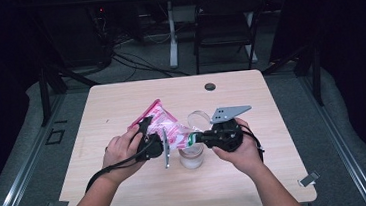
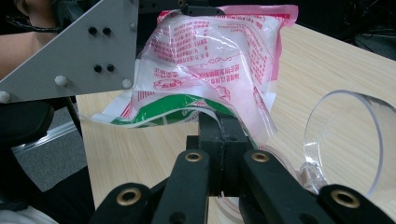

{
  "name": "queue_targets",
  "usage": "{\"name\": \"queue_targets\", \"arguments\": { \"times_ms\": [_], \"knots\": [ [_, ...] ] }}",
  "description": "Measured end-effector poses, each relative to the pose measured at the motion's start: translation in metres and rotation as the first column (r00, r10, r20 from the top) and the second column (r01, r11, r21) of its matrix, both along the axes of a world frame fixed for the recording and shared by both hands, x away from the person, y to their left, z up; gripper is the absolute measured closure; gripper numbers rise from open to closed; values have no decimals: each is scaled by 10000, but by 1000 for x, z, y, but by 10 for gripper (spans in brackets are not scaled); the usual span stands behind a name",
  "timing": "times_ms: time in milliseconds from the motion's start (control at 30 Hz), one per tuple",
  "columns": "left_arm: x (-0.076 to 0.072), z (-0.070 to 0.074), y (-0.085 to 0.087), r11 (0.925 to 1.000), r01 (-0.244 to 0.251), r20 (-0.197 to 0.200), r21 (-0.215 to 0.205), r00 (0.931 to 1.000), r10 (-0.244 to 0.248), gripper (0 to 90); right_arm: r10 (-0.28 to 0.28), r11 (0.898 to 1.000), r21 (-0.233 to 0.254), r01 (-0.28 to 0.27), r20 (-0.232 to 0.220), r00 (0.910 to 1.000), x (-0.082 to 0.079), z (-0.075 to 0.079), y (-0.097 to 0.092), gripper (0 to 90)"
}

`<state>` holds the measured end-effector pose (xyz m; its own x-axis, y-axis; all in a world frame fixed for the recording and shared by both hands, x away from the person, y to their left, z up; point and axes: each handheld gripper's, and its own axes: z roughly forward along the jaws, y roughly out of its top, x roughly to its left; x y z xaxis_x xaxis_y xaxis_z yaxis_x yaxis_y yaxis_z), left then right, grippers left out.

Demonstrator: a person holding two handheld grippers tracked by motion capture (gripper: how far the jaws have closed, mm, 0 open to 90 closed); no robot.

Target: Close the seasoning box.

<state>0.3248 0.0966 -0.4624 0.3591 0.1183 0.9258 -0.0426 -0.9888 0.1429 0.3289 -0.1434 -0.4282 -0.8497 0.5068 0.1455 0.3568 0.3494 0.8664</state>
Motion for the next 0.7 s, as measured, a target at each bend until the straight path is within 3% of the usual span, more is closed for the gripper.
{"name": "queue_targets", "arguments": {
  "times_ms": [700],
  "knots": [
    [1,-2,-10,9976,319,333,621,9989,-340,616,-383,9987,-345,376,-197,9991,-3,-17,-10,900]
  ]
}}
